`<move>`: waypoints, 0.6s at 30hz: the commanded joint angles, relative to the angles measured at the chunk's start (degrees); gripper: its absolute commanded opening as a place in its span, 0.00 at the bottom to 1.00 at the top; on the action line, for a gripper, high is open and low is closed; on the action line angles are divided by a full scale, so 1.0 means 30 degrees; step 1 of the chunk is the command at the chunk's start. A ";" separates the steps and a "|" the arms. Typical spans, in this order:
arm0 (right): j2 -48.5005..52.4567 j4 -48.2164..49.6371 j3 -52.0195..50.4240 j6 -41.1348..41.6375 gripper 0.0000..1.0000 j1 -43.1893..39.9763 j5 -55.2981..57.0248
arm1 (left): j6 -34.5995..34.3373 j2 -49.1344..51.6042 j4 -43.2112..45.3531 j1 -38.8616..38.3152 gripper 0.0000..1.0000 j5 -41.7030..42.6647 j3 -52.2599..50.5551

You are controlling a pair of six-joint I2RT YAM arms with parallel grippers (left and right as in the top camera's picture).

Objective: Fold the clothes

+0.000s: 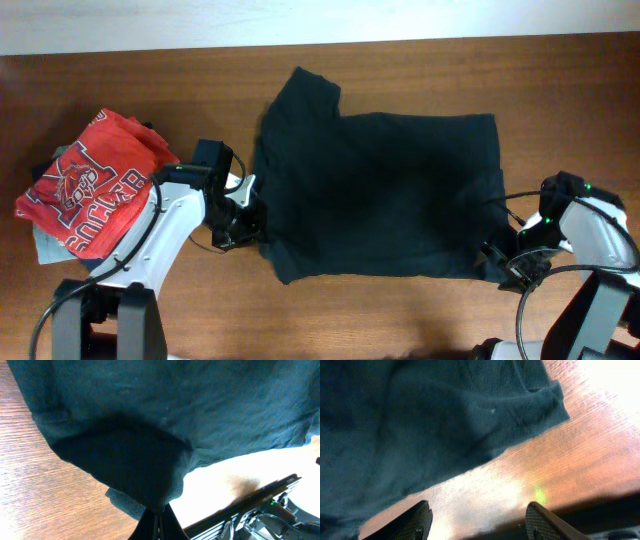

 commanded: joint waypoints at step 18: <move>0.0087 0.5727 -0.3009 0.0976 0.05 -0.0138 -0.0882 | 0.0532 -0.0415 0.0036 -0.0015 0.01 -0.0299 0.0313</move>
